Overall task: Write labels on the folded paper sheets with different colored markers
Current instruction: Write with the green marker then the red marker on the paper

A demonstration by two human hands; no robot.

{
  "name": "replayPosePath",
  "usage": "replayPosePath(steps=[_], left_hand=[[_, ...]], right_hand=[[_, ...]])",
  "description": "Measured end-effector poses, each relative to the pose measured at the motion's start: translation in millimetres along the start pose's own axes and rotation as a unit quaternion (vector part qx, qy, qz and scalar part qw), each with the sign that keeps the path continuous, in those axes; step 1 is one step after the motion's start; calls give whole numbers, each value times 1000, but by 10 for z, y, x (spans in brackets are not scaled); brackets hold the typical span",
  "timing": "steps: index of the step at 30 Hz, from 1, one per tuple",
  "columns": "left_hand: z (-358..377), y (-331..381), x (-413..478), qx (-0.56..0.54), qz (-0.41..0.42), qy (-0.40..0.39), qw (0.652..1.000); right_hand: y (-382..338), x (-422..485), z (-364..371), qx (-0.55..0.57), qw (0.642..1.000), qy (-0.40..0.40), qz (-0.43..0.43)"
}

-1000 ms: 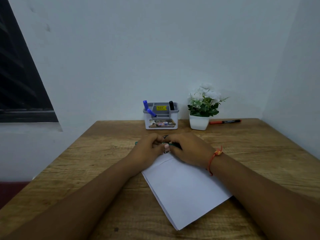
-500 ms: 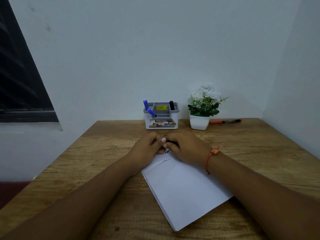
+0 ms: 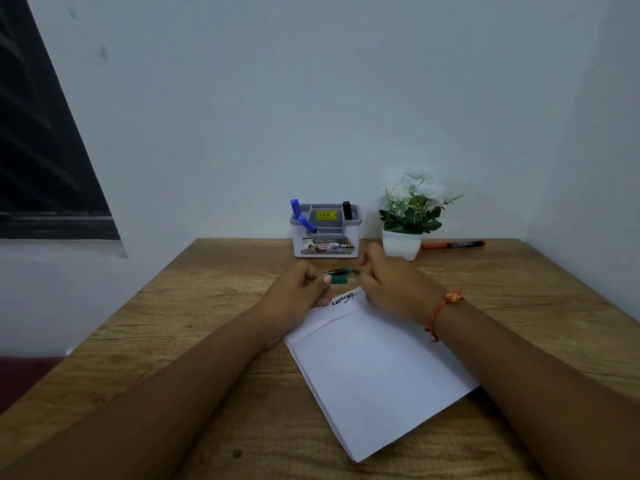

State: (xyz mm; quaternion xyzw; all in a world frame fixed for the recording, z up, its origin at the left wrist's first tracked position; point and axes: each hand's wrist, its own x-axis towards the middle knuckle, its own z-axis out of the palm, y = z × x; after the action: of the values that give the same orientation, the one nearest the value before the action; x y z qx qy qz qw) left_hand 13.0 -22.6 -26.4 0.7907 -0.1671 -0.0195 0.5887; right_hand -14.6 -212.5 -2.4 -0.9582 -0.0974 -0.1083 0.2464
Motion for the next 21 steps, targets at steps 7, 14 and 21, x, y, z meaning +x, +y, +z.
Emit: replayPosePath(steps=[7,14,21], left_hand=[[-15,19,-9,134,0,7,991],[24,72,-95,213,72,-18,974],[28,77,-100,220,78,-27,972]], right_hand=[[114,-16,-68,241,965,63,87],[-17,51,-105,507,834,58,208],[84,54,52,423,875,78,221]])
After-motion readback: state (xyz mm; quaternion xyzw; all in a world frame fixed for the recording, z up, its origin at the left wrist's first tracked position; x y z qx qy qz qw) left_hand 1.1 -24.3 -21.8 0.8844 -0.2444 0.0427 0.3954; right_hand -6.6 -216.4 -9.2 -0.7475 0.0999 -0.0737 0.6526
